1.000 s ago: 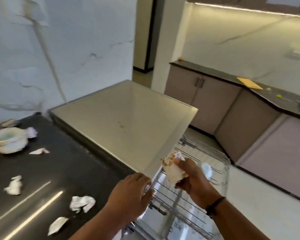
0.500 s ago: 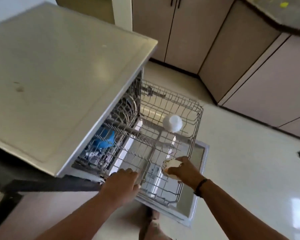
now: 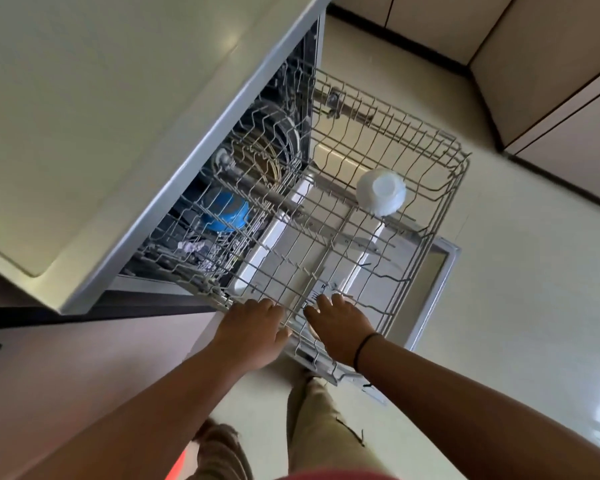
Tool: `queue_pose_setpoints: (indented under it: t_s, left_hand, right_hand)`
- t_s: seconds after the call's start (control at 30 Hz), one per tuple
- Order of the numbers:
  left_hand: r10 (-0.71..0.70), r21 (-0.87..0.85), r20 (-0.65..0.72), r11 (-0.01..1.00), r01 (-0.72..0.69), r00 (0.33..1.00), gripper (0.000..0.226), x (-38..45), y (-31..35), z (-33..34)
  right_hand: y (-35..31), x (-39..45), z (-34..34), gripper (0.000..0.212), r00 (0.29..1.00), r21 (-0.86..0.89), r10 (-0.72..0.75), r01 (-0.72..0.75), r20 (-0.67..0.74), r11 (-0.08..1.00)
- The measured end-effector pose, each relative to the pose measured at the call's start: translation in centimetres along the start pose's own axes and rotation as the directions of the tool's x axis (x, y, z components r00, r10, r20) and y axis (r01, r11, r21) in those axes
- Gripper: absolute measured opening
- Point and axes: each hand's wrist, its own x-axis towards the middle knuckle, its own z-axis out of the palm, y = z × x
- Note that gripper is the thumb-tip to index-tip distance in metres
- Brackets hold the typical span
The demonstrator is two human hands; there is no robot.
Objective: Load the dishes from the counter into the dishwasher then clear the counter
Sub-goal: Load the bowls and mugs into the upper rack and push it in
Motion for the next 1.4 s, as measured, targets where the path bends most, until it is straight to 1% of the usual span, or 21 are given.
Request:
queue_pose_setpoints:
  t_s: [0.13, 0.3, 0.4, 0.47, 0.5, 0.6, 0.7, 0.8, 0.87, 0.93, 1.03, 1.1, 1.17, 1.2, 1.3, 1.33, 1.4]
  left_hand:
    - [-0.028, -0.013, 0.014, 1.0, 0.029, 0.999, 0.047, -0.2, -0.4, 0.1]
    - [-0.016, -0.013, -0.033, 1.0, 0.015, 0.999, 0.051, -0.9, -0.7, 0.1]
    - [0.015, 0.008, -0.073, 1.0, -0.015, 0.997, 0.062, -1.4, -1.0, 0.3]
    - [0.046, 0.028, -0.089, 0.999, -0.044, 0.995, 0.071, -1.6, -1.4, 0.6]
    - [0.062, 0.04, -0.09, 0.997, -0.059, 0.994, 0.071, -1.7, -1.6, 0.9]
    - [0.108, 0.041, -0.079, 0.994, -0.105, 0.991, 0.069, -1.9, -2.0, 1.4]
    - [0.152, 0.036, -0.045, 0.988, -0.15, 0.987, 0.071, -2.5, -2.5, 1.3]
    - [0.157, 0.039, -0.048, 0.987, -0.155, 0.986, 0.065, -4.0, -2.9, 0.2]
    - [0.156, 0.024, -0.093, 0.988, -0.155, 0.983, 0.062, -5.2, -3.0, -1.2]
    - [0.156, -0.014, -0.177, 0.987, -0.161, 0.972, 0.061, -7.3, -3.5, -2.9]
    - [0.151, -0.085, -0.377, 0.977, -0.197, 0.914, 0.062, -11.7, -4.9, -6.3]
    - [0.106, -0.132, -0.48, 0.972, -0.192, 0.871, 0.059, -15.6, -6.8, -8.0]
    - [0.053, -0.141, -0.575, 0.977, -0.163, 0.816, 0.057, -19.7, -9.5, -9.0]
    - [0.026, -0.129, -0.624, 0.982, -0.137, 0.781, 0.055, -21.5, -10.8, -9.3]
    - [-0.086, -0.124, -0.773, 0.992, -0.017, 0.628, 0.048, -27.9, -16.2, -8.8]
    - [-0.13, -0.142, -0.795, 0.99, 0.027, 0.593, 0.047, -29.9, -18.1, -8.4]
    - [-0.234, -0.198, -0.804, 0.972, 0.126, 0.547, 0.048, -33.4, -21.6, -7.5]
  right_hand:
    - [0.2, 1.4, 0.6, 0.05, 0.991, -0.105, -0.121, 0.126, 0.048, 0.986]
    - [-0.3, 1.7, 1.0, 0.052, 0.979, -0.143, -0.176, 0.189, 0.098, 0.971]
    - [-0.1, 1.5, 1.1, 0.062, 0.977, -0.149, -0.173, 0.191, 0.123, 0.97]
    - [0.1, 1.3, 1.0, 0.075, 0.975, -0.148, -0.169, 0.19, 0.145, 0.971]
    - [0.3, 1.2, 0.9, 0.081, 0.975, -0.145, -0.163, 0.185, 0.153, 0.972]
    - [0.6, 0.7, 0.1, 0.096, 0.983, -0.096, -0.099, 0.114, 0.152, 0.989]
    - [1.3, 0.3, -1.8, 0.1, 0.994, -0.023, 0.029, -0.027, 0.109, 0.999]
    - [1.5, -0.4, -5.0, 0.094, 0.99, 0.001, 0.134, -0.134, 0.051, 0.991]
    - [1.2, -0.9, -7.8, 0.088, 0.985, -0.011, 0.175, -0.175, -0.004, 0.984]
    - [-0.3, -1.7, -11.1, 0.083, 0.976, 0.002, 0.196, -0.197, -0.099, 0.98]
    - [-4.1, -2.9, -16.3, 0.073, 0.941, 0.053, 0.205, -0.198, -0.268, 0.979]
    - [-8.1, -3.4, -19.5, 0.068, 0.906, 0.131, 0.199, -0.161, -0.373, 0.978]
    - [-12.7, -3.4, -22.2, 0.066, 0.87, 0.169, 0.166, -0.098, -0.463, 0.981]
    - [-14.8, -3.3, -23.2, 0.064, 0.857, 0.171, 0.141, -0.063, -0.496, 0.983]
    - [-22.6, -1.7, -25.9, 0.06, 0.815, 0.13, -0.002, 0.095, -0.579, 0.987]
    - [-25.3, -0.9, -26.5, 0.06, 0.802, 0.105, -0.055, 0.145, -0.595, 0.984]
    - [-30.5, 0.8, -27.4, 0.059, 0.78, 0.062, -0.141, 0.225, -0.61, 0.972]
